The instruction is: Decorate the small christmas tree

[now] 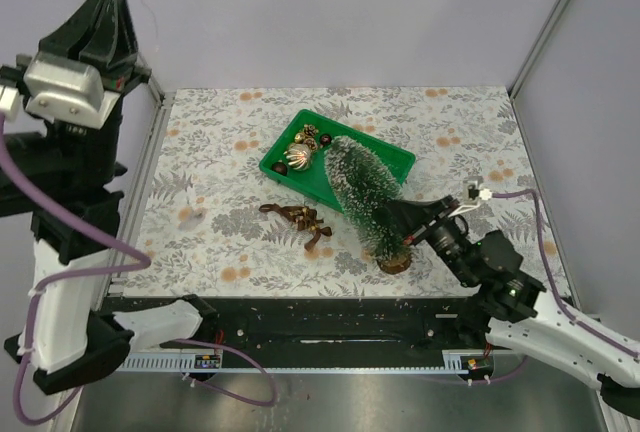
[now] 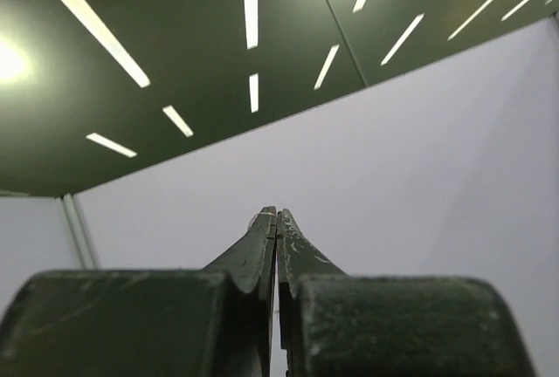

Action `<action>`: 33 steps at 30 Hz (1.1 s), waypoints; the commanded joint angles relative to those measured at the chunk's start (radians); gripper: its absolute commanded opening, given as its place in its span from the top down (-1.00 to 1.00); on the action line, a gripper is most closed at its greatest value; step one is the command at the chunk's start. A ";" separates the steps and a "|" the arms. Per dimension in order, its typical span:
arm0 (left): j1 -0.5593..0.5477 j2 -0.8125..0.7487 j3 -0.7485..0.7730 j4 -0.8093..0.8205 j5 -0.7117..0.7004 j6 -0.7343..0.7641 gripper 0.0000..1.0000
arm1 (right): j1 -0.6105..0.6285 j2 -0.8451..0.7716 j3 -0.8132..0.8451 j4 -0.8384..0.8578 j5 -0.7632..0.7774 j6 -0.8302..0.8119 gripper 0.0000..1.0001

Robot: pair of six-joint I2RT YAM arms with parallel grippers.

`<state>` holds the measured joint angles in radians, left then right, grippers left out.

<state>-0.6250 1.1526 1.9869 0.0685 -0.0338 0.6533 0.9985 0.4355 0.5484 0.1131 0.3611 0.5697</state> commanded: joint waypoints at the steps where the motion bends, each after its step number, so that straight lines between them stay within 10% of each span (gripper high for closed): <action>1: -0.004 -0.155 -0.167 -0.032 -0.101 0.062 0.95 | 0.000 0.078 -0.080 0.265 -0.040 0.068 1.00; 17: -0.002 -0.330 -0.341 -0.226 -0.164 0.023 0.94 | 0.002 0.355 -0.453 1.122 0.082 -0.045 1.00; 25: -0.002 -0.318 -0.332 -0.231 -0.155 0.020 0.93 | 0.002 0.140 -0.407 0.662 0.108 0.010 0.99; 33: -0.004 -0.315 -0.330 -0.225 -0.149 0.023 0.93 | 0.003 -0.248 -0.341 0.130 0.200 0.061 0.36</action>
<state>-0.6250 0.8261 1.6421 -0.1867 -0.1661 0.6804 0.9993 0.3046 0.1394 0.5129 0.4915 0.5968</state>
